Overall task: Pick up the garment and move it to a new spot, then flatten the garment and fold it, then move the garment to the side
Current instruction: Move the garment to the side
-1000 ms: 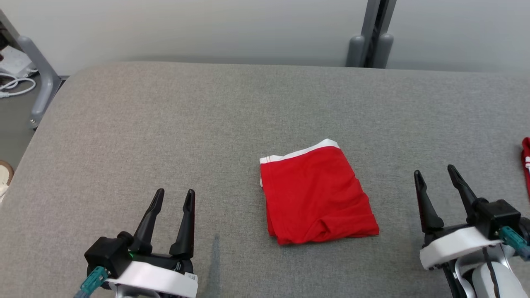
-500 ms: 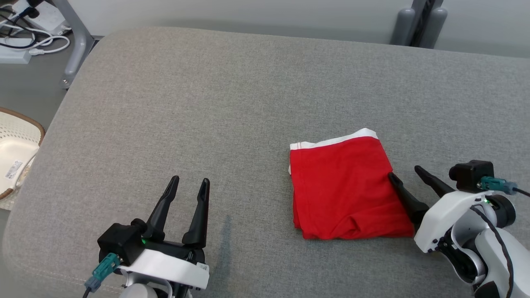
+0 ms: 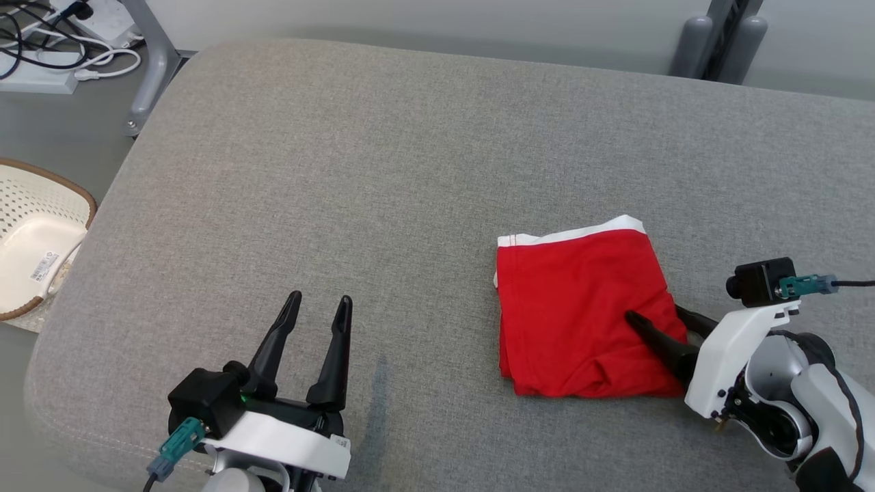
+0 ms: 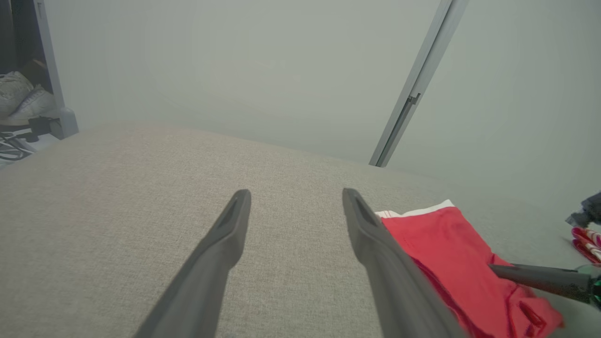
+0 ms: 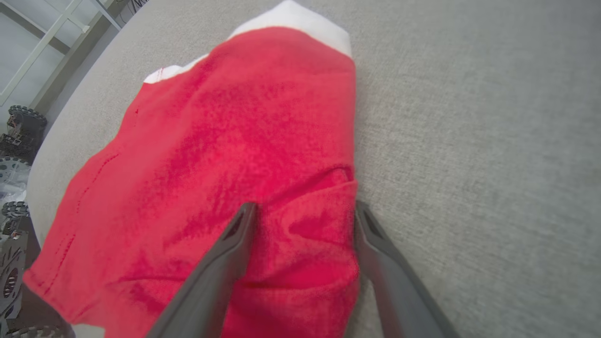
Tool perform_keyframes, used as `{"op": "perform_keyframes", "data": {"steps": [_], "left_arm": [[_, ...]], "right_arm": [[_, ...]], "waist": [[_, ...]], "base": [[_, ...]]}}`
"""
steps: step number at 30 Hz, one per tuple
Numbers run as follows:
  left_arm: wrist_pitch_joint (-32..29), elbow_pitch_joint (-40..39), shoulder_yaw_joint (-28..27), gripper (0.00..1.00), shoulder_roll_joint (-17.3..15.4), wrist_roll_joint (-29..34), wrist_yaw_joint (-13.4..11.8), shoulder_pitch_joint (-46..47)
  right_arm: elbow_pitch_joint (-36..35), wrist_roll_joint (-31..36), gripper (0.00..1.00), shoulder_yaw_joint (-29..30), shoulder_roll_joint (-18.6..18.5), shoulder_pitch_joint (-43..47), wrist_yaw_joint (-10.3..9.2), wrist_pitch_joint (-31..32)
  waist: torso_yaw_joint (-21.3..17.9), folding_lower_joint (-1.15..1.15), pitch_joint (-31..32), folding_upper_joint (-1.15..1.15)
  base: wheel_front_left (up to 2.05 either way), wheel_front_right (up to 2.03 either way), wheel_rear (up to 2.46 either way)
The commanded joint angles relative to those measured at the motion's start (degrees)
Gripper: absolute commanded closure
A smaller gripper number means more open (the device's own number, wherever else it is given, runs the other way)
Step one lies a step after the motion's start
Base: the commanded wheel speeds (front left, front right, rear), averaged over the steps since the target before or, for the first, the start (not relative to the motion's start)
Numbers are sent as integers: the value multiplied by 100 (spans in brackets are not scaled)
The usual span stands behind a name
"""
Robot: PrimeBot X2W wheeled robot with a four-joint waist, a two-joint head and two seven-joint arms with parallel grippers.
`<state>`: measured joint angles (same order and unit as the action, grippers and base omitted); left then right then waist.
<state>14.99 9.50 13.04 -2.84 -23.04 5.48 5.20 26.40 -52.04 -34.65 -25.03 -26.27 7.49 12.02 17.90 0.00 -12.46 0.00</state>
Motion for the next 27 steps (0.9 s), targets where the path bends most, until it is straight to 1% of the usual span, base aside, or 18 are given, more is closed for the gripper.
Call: {"op": "perform_keyframes", "data": {"steps": [1, 7, 11, 12, 13, 14, 19, 23, 27], "left_arm": [[17, -20, 7, 0, -21, -4, -28, 109], [17, -18, 46, 0, -21, -33, -39, 138], [17, -10, 69, 0, -21, -59, -42, 156], [17, -7, 77, 0, -20, -61, -40, 159], [17, -4, 85, 0, -21, -63, -40, 164], [17, 3, 94, 0, -21, -64, -40, 170], [17, 31, 95, 0, -21, -36, -38, 130], [17, -72, 43, 0, -20, -67, 6, 68], [17, -167, 76, 0, -22, 28, 59, 4]], "right_arm": [[40, -78, 0, -77, -45, -105, 0, 26], [194, -359, 0, -413, -46, -376, 0, 0], [279, -514, 0, -758, -58, -603, 0, -52], [303, -552, 14, -818, -71, -639, 0, -71], [326, -589, 77, -875, -80, -672, 0, -95], [327, -629, 100, -931, -90, -703, 0, -134], [385, -697, 100, -1177, -179, -775, 0, -388], [478, -667, 100, -1415, -272, -854, 0, -657], [558, -436, 100, -1713, -494, -965, 0, -886]], "waist": [[18, 0, -16, 0], [73, 0, -76, 0], [101, 0, -119, 0], [103, 0, -126, 0], [105, 0, -129, 0], [108, 0, -125, 0], [81, 0, -43, 0], [-28, 0, 65, 0], [-201, 0, 168, 0]], "base": [[0, 0, 0], [0, 0, 0], [0, 0, 0], [0, 0, 0], [0, 0, 0], [0, 0, 0], [0, 0, 0], [0, 0, 0], [0, 0, 0]]}}
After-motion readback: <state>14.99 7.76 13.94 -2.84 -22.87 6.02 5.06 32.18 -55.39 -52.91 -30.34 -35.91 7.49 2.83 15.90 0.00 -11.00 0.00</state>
